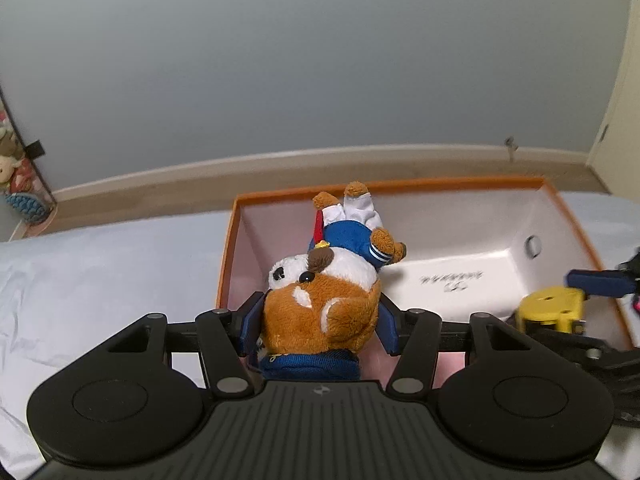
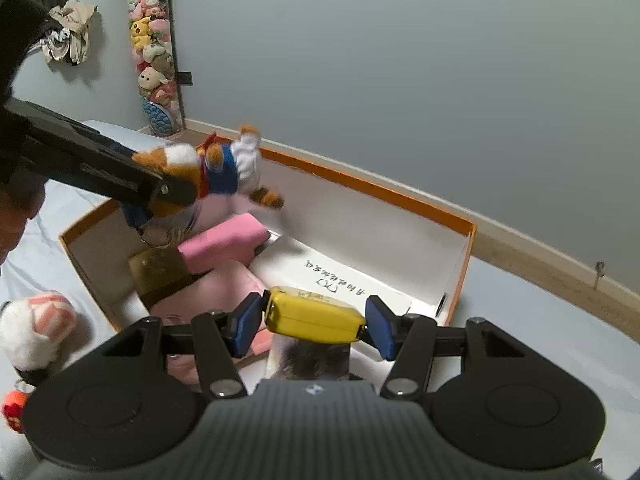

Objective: Organize objects

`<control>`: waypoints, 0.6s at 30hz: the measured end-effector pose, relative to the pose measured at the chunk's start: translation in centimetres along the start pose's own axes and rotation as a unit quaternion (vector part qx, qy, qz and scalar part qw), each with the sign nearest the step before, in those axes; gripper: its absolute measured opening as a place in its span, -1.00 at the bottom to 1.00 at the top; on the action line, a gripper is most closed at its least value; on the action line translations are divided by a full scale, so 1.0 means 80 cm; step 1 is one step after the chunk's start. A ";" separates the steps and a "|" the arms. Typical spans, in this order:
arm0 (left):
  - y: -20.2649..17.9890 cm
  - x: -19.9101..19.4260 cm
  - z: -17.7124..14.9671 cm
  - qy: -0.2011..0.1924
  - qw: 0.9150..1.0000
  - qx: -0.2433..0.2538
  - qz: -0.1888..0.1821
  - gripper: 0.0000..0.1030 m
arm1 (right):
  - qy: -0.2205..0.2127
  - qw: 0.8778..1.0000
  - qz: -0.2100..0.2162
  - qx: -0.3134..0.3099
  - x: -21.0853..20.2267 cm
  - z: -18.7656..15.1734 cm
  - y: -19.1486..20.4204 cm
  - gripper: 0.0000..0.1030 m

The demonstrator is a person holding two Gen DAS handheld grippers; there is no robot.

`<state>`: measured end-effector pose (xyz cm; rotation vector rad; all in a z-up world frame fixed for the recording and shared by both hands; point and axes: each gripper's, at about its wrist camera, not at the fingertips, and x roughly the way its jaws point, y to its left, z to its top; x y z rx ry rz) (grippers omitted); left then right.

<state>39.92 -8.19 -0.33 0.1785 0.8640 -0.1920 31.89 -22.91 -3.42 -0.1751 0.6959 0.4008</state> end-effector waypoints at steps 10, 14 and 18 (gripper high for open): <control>-0.013 0.068 -0.009 0.041 0.998 0.000 0.046 0.26 | 0.023 1.000 -0.004 -0.020 0.011 -0.021 0.001 0.14; -0.021 0.073 -0.009 0.042 0.998 0.010 0.056 0.27 | 0.038 0.999 -0.004 -0.022 0.010 -0.018 0.000 0.14; -0.030 0.077 -0.009 0.043 0.997 0.018 0.061 0.32 | 0.053 0.998 -0.008 -0.020 0.011 -0.019 0.002 0.14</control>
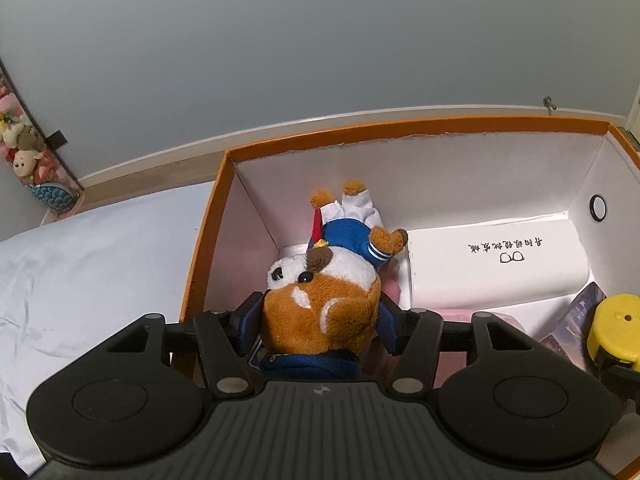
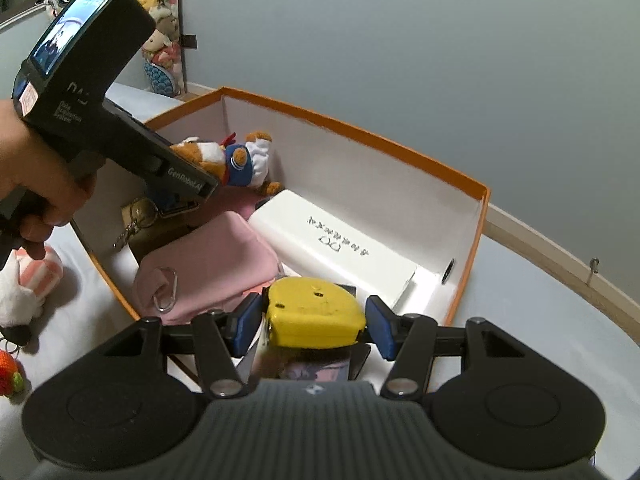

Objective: Organize objects

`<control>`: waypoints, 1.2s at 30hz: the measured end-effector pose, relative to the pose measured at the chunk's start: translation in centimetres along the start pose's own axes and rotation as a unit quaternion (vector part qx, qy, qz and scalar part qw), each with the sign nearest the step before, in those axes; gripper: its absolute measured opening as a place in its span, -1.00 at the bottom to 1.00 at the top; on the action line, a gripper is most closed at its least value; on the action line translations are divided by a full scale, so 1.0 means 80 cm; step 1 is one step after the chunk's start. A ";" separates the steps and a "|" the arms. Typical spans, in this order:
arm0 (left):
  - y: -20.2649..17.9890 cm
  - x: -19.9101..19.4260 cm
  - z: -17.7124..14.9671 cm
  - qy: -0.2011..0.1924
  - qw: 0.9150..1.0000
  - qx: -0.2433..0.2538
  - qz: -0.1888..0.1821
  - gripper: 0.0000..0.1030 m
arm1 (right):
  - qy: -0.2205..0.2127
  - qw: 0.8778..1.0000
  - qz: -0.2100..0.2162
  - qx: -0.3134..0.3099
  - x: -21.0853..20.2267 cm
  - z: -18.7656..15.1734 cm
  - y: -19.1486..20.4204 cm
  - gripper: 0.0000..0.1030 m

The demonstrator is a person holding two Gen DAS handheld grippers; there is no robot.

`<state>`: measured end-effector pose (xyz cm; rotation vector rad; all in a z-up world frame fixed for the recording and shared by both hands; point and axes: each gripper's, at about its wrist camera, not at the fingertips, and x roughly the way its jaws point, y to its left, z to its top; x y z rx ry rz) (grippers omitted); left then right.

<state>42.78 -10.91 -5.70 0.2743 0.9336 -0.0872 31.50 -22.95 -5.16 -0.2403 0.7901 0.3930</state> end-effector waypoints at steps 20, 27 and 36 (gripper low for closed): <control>0.031 -0.031 -0.009 -0.009 0.999 -0.037 -0.023 0.62 | 0.000 1.000 -0.002 0.002 -0.028 -0.005 0.005 0.38; 0.033 -0.062 -0.002 -0.060 0.998 -0.033 -0.011 0.62 | -0.007 1.000 0.000 0.000 -0.038 -0.007 0.007 0.38; 0.039 -0.080 -0.007 -0.078 0.996 -0.035 -0.015 0.62 | -0.013 1.000 -0.001 0.006 -0.049 -0.006 0.006 0.38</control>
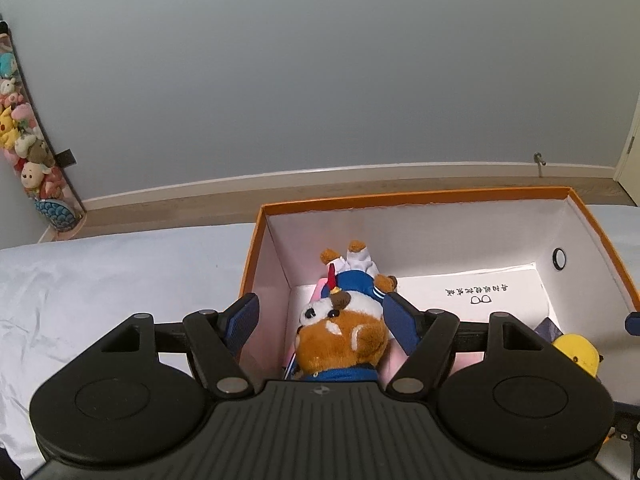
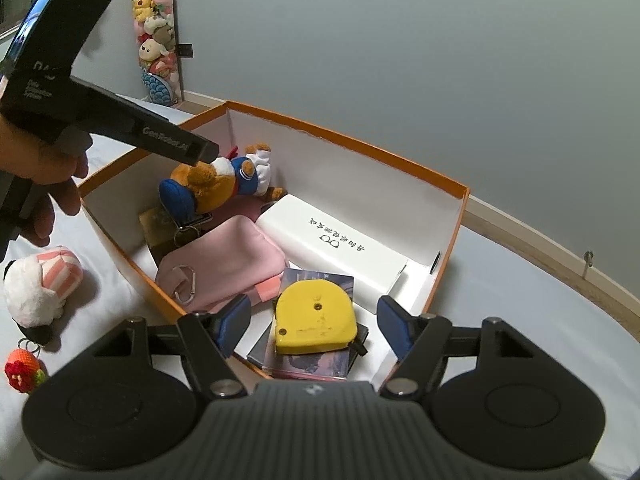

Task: Organize objects
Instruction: 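Open both grippers to release the plush dog and tape measure in the box, then withdraw both grippers from the box toward the remaining plush toys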

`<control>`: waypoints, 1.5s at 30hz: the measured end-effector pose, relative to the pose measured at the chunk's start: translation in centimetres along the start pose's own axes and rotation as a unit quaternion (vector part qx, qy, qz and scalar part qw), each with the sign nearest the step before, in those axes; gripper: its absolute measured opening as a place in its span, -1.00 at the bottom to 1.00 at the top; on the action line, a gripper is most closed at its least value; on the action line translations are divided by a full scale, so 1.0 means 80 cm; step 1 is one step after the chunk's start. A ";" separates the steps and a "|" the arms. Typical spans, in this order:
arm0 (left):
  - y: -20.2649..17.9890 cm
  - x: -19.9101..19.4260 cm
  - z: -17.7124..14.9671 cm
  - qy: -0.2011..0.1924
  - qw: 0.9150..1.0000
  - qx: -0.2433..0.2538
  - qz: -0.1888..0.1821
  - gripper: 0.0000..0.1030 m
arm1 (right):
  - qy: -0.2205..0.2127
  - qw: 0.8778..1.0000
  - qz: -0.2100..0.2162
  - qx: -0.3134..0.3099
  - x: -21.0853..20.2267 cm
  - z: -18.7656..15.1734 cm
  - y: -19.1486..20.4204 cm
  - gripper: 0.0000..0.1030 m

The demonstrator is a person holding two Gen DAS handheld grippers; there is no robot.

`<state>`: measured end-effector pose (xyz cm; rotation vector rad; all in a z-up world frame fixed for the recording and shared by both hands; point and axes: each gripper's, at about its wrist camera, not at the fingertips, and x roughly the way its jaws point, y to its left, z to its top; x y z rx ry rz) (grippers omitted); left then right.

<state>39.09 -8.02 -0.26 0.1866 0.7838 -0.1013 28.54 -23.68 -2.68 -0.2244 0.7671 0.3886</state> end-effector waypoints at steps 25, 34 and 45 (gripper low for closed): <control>-0.003 -0.155 -0.090 -0.099 0.993 -0.064 -0.025 0.63 | -0.054 0.998 0.006 0.018 -0.126 -0.016 0.020 0.40; -0.008 -0.202 -0.164 -0.113 0.987 -0.109 -0.035 0.65 | -0.064 0.995 0.021 0.077 -0.159 -0.067 0.032 0.58; -0.010 -0.250 -0.221 -0.129 0.984 -0.115 -0.046 0.67 | -0.066 0.993 0.009 0.093 -0.193 -0.118 0.044 0.59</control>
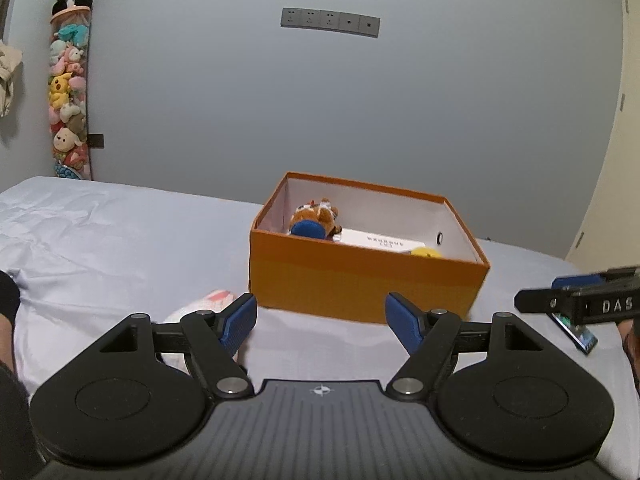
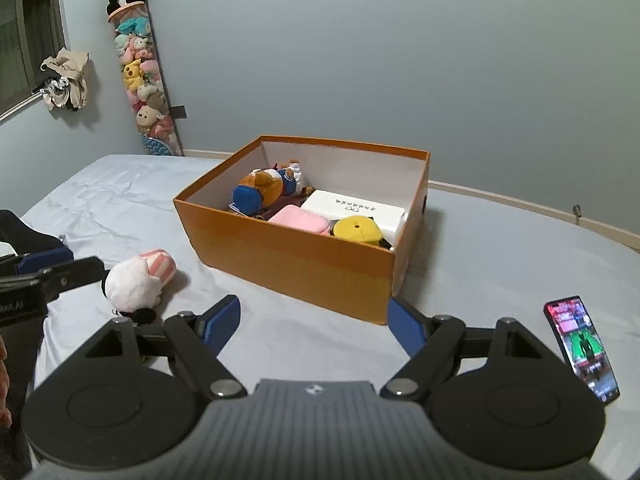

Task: Organize objects
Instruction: 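Withdraw both grippers from the box toward the remaining plush toys, then grasp the white-pink plush with the left gripper while the right gripper grasps the crocheted strawberry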

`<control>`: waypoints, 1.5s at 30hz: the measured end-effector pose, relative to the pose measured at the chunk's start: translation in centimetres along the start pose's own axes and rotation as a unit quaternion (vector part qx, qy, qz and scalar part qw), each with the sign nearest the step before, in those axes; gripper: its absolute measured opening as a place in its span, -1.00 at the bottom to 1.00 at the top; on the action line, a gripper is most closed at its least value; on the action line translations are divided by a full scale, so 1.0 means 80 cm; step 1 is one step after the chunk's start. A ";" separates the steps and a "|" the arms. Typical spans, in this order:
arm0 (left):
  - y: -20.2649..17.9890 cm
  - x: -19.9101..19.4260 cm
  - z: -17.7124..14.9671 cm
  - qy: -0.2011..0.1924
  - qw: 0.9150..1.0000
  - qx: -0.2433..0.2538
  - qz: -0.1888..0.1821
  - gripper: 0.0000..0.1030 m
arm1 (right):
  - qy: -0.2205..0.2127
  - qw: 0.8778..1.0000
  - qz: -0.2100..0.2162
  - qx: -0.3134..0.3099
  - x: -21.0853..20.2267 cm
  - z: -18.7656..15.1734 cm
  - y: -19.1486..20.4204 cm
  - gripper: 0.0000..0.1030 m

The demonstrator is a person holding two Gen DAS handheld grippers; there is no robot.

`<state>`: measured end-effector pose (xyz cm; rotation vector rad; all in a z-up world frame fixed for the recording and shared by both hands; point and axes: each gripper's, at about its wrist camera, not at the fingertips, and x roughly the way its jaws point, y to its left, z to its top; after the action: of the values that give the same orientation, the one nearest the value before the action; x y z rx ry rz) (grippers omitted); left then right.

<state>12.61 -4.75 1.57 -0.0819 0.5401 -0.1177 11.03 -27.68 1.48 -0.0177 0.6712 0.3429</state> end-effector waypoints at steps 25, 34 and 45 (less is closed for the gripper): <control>0.097 -0.028 -0.041 0.036 0.999 -0.003 0.031 0.72 | 0.026 0.998 0.029 -0.041 0.030 -0.041 0.080 0.70; 0.115 0.015 -0.006 0.049 0.998 0.046 0.010 0.74 | 0.064 0.994 0.065 -0.061 0.084 -0.062 0.124 0.70; 0.100 0.109 0.006 0.134 0.970 0.197 -0.038 0.71 | 0.088 0.986 0.127 -0.065 0.143 -0.074 0.168 0.70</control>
<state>20.97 2.02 -3.30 0.3058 0.7739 -0.3123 11.53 -12.22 -8.90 -0.0885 0.8264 0.6372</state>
